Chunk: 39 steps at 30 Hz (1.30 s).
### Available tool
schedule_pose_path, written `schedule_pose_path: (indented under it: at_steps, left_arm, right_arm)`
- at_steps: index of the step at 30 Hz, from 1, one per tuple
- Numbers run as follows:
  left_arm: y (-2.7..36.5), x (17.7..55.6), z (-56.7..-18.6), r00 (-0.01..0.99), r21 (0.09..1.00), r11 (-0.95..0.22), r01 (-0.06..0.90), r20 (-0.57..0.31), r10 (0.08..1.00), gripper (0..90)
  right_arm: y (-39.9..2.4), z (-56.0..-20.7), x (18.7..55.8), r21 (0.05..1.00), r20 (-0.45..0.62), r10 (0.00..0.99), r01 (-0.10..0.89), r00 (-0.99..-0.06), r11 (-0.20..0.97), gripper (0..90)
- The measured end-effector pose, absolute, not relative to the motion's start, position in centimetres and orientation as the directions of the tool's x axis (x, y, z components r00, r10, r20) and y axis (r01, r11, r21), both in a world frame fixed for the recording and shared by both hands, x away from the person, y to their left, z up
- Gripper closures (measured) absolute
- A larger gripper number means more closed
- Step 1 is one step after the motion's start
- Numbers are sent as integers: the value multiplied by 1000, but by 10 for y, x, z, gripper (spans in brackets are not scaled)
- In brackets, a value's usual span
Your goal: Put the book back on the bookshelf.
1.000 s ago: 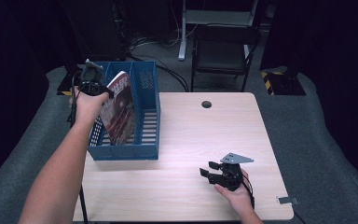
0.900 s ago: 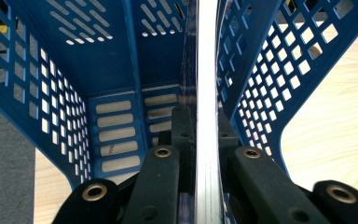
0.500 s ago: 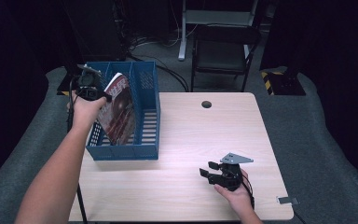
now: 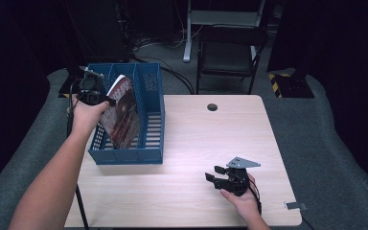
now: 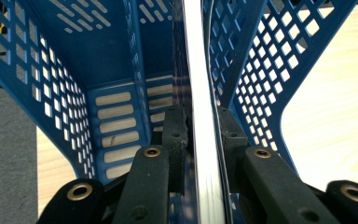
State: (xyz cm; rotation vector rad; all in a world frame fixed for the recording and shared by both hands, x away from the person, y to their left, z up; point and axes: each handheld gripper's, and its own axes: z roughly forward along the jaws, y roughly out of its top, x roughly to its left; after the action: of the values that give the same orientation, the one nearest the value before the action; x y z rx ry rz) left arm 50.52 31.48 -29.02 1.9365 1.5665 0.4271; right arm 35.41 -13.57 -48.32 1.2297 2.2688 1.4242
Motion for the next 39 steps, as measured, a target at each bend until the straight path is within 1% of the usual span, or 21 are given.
schedule_pose_path:
  at_steps: [9,18,39]
  left_arm:
    - [321,495,-286,249,643,-112,757,-127,960,783]
    - [326,486,-287,270,646,-125,753,-132,954,800]
    - [325,474,-286,310,652,-154,742,-131,942,816]
  right_arm:
    - [-136,-484,354,819,250,731,542,-635,190,466]
    - [-136,-484,354,817,249,731,543,-636,195,465]
    - [-136,-484,354,817,252,732,545,-633,190,465]
